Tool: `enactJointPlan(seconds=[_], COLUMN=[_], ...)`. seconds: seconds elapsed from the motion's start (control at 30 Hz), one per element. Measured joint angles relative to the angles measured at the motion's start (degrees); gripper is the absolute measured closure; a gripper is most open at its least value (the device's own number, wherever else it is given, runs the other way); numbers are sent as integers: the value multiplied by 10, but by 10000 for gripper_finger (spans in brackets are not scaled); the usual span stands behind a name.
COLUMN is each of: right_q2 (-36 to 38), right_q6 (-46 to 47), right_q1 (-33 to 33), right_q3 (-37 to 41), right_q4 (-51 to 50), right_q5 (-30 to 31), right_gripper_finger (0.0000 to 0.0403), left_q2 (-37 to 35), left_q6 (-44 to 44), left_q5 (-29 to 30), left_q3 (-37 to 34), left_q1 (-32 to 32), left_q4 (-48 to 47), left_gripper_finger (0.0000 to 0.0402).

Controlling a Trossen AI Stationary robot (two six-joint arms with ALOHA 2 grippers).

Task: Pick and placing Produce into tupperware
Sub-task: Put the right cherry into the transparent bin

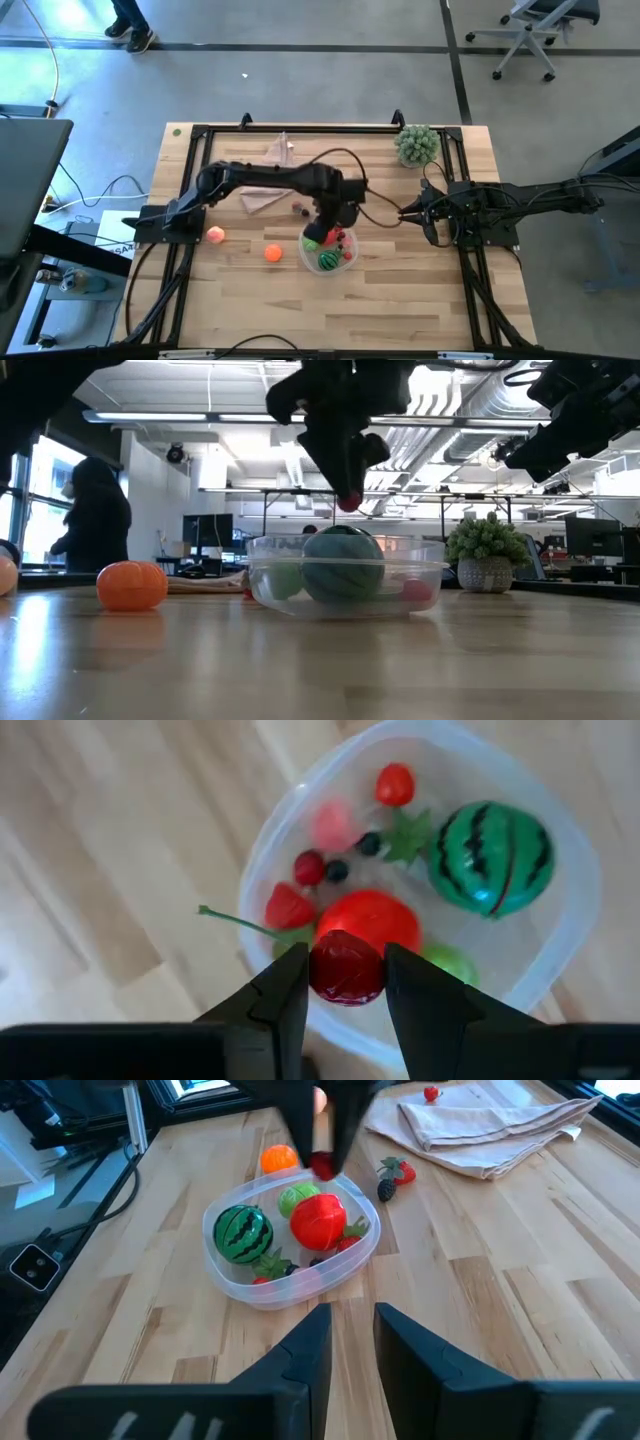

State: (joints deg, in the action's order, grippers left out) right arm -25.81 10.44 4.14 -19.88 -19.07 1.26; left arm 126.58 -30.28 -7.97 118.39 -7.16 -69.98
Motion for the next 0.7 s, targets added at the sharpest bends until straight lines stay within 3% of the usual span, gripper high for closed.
enactJointPlan(seconds=[0.37,0.7], right_q2=[0,0], right_q6=[0,0], right_q1=[0,0], right_q3=[0,0], right_q4=[0,0], right_q5=[0,0], right_gripper_finger=[335,335], left_q2=[0,0], left_q6=[1,7], left_q5=[0,1], left_q3=[-59,-111], left_q1=[50,49], left_q4=[77,140], left_gripper_finger=[284,284])
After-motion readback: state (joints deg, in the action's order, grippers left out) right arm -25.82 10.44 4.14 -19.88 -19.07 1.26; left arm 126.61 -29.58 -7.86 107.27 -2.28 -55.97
